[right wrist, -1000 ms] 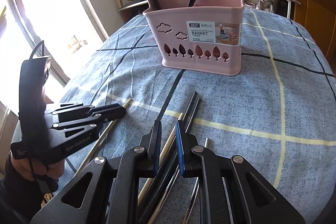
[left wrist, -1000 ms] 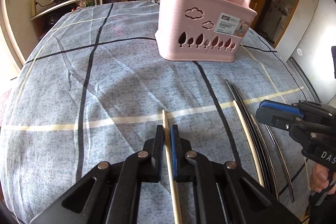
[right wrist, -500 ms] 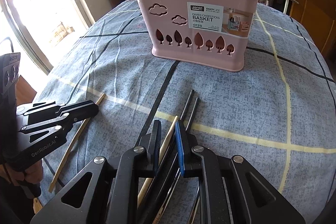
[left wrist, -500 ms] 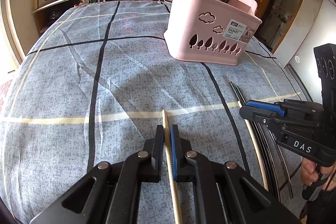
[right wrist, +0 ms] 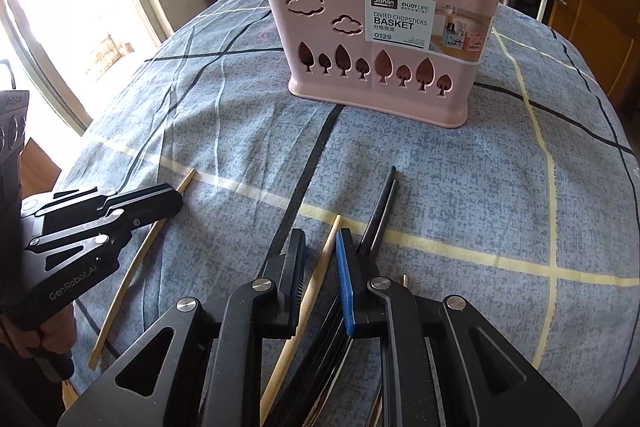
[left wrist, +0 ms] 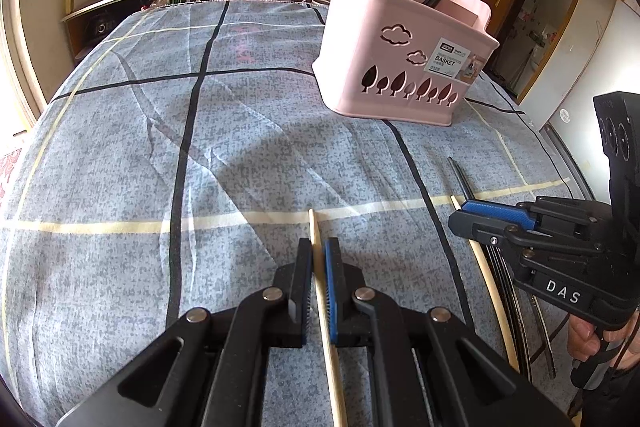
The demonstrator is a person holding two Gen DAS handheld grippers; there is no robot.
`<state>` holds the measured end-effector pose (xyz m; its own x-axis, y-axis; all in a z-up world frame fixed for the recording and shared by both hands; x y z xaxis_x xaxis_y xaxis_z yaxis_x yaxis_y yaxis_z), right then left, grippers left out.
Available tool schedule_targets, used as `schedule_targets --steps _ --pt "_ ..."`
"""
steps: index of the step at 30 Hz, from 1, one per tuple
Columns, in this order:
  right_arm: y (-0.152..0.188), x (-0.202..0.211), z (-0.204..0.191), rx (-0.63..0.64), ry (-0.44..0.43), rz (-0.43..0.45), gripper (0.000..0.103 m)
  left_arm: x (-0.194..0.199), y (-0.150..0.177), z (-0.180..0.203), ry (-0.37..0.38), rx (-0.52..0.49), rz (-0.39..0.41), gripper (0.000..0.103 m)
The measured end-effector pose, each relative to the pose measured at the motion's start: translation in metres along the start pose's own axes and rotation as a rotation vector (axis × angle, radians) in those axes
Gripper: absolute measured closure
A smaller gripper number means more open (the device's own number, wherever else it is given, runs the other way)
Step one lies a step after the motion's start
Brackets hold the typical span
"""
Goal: Organize utensils
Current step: 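Close the left gripper on the wooden chopstick while the right gripper grasps a black chopstick, then lift the wooden chopstick in the left gripper over the pink basket while the right gripper carries its own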
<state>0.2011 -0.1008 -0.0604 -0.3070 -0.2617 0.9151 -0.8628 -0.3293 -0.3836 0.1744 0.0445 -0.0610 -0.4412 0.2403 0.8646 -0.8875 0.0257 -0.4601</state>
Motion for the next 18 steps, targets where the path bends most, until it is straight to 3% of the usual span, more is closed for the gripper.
schedule_targets --steps 7,18 --pt "-0.008 -0.006 -0.007 0.006 0.024 -0.017 0.09 -0.006 -0.01 0.005 -0.023 -0.024 -0.032 0.096" --pt "-0.023 -0.012 -0.003 -0.021 -0.014 -0.052 0.095 -0.016 -0.03 0.019 -0.065 -0.107 -0.127 0.096"
Point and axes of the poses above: each gripper's, at about its wrist camera, not at the fingertips, and x roughly against the way its jaws point, z to its right, y to its underside, the point moved 2 cm from there along -x, roughly the way its jaws point, and after that the axes turned 8 degrees about -z, right-handed, at the moved point
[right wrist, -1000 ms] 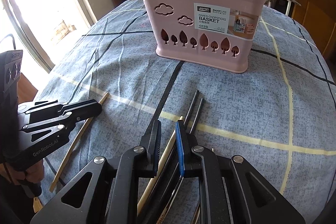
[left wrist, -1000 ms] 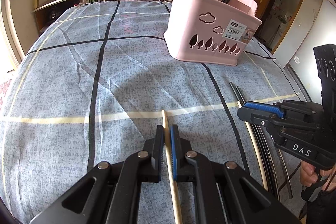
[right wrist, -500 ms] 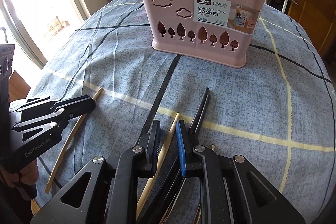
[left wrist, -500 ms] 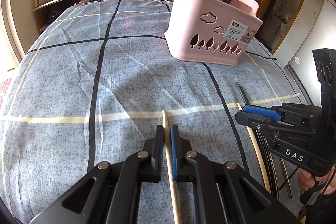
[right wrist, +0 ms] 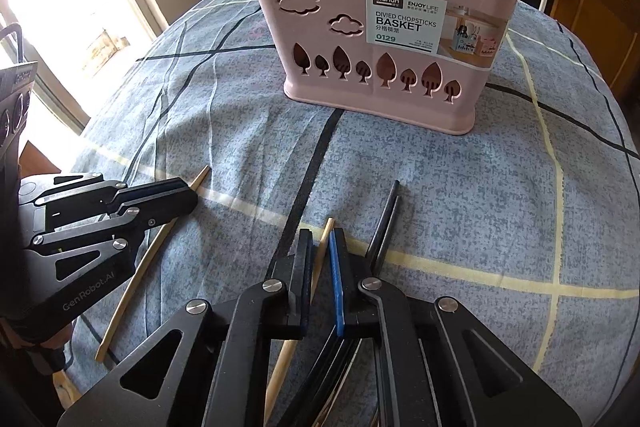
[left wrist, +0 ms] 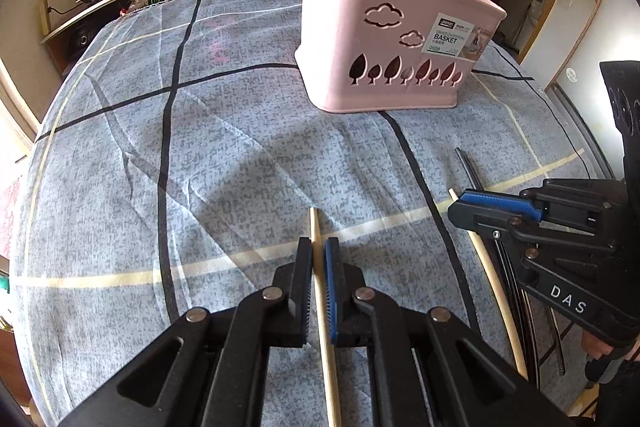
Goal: Organize utensils
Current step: 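Lift the wooden chopstick in the left gripper over the pink basket while the right gripper carries its own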
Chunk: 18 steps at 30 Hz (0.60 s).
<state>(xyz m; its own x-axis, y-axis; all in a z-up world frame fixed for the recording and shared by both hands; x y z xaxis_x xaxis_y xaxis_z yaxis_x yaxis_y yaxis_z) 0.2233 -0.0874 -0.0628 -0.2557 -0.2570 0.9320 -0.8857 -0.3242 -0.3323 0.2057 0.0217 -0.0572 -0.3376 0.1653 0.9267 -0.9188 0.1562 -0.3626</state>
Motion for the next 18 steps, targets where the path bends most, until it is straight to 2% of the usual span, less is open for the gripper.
schedule_targets --steps 4,9,18 --pt "0.0 0.0 0.004 -0.007 -0.01 0.011 0.098 -0.003 -0.008 0.004 -0.019 -0.02 -0.008 0.097" --pt "0.002 0.01 0.011 -0.022 -0.05 0.039 0.098 0.006 -0.01 0.0 0.033 0.011 0.027 0.097" --pt "-0.002 0.07 0.013 -0.015 -0.104 0.186 0.098 0.079 -0.019 -0.009 0.073 0.019 0.195 0.097"
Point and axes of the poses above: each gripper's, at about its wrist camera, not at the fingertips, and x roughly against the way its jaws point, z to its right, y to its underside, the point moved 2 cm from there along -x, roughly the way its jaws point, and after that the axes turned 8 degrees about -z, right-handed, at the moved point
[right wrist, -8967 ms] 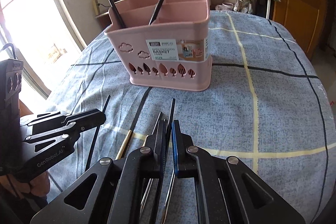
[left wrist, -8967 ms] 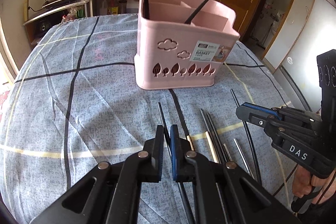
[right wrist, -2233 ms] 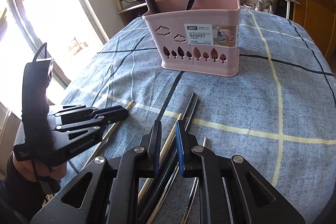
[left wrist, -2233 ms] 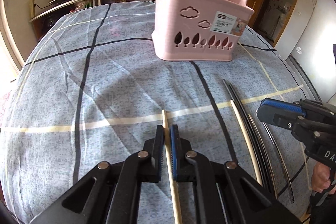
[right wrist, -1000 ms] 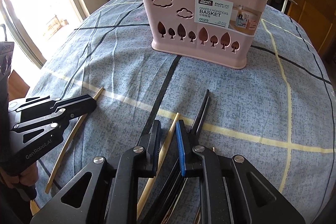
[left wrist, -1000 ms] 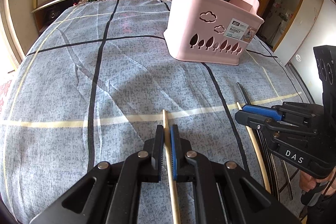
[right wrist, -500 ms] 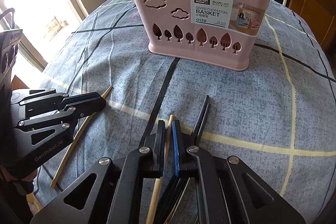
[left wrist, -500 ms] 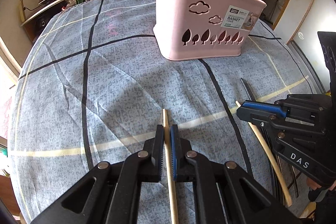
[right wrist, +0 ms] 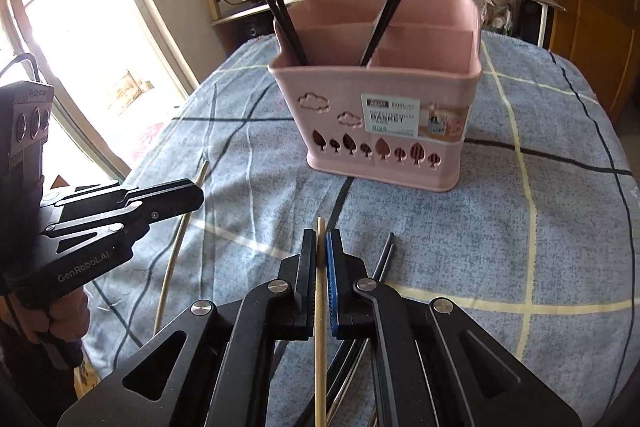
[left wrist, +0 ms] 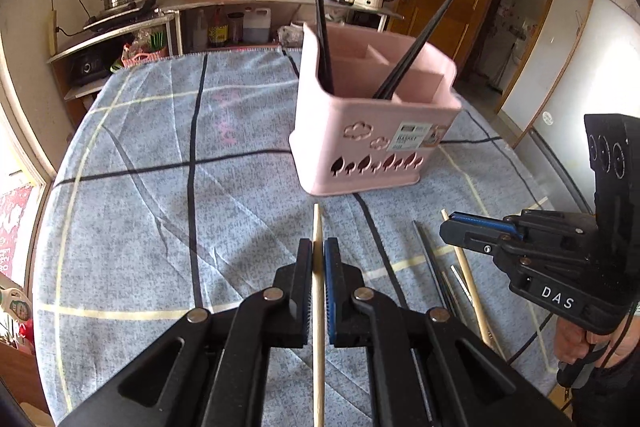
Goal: Organize utensils
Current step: 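Lift the wooden chopstick in the left gripper over the pink basket while the right gripper carries its own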
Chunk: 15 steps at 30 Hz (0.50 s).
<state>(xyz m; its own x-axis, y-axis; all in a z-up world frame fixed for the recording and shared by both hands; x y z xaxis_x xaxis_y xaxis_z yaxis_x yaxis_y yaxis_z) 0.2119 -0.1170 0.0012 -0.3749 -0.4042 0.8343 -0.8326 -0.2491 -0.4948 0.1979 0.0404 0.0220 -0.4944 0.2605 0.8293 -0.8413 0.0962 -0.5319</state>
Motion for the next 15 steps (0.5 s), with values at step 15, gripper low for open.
schedule_targets --steps 15 --pt "-0.02 0.098 -0.023 0.067 0.003 0.266 0.098 0.076 -0.024 0.014 0.019 -0.039 0.193 0.097"
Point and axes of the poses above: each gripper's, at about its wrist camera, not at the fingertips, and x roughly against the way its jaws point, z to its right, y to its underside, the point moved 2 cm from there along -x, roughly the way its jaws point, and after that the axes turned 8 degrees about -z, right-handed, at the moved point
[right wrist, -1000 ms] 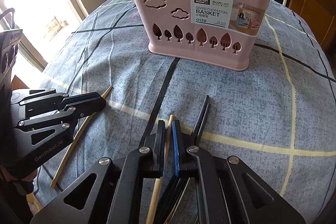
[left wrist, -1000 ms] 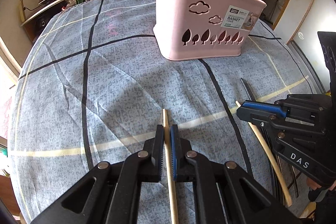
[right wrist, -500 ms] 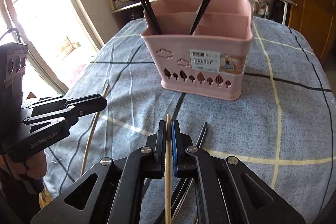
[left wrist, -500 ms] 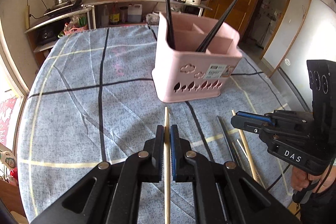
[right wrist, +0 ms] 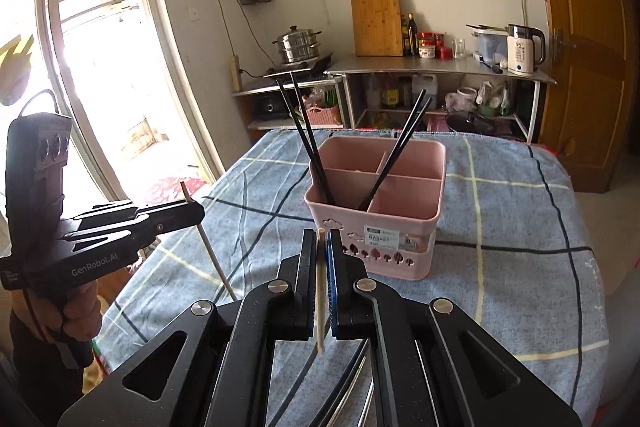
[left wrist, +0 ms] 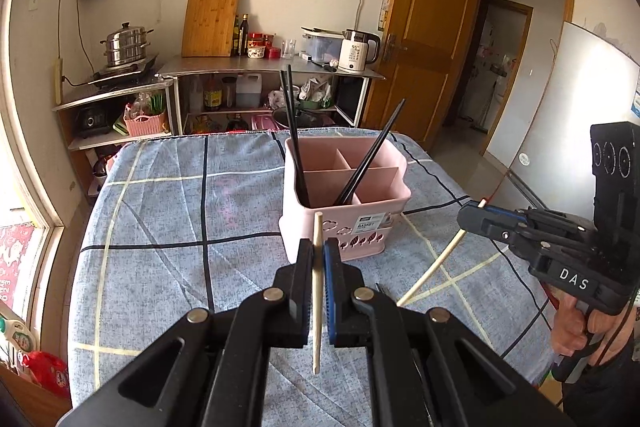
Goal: Organize utensils
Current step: 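Lift the wooden chopstick in the left gripper over the pink basket while the right gripper carries its own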
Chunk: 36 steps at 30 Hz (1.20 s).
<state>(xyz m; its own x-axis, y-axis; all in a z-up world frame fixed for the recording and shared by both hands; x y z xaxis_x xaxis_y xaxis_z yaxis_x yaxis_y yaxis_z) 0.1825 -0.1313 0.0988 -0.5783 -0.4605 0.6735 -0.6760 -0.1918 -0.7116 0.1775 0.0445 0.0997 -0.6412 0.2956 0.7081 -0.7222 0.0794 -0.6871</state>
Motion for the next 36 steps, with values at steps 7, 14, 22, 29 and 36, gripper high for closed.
schedule_targets --steps 7,14,22,29,36 --pt "0.001 0.004 0.005 0.005 -0.002 0.018 0.098 0.006 -0.003 0.006 0.003 -0.014 0.011 0.097" --pt "-0.003 0.011 0.006 0.018 -0.001 0.03 0.098 0.009 -0.013 0.011 0.015 -0.023 0.02 0.097" --pt "-0.033 0.025 0.014 0.021 0.011 0.095 0.098 0.021 -0.052 0.015 0.021 -0.026 0.08 0.097" --pt "-0.072 0.032 0.02 0.02 0.023 0.161 0.098 0.021 -0.094 0.006 0.014 0.003 0.128 0.097" --pt "-0.102 0.032 0.029 -0.008 0.016 0.217 0.098 0.016 -0.126 0.004 0.005 0.003 0.182 0.097"
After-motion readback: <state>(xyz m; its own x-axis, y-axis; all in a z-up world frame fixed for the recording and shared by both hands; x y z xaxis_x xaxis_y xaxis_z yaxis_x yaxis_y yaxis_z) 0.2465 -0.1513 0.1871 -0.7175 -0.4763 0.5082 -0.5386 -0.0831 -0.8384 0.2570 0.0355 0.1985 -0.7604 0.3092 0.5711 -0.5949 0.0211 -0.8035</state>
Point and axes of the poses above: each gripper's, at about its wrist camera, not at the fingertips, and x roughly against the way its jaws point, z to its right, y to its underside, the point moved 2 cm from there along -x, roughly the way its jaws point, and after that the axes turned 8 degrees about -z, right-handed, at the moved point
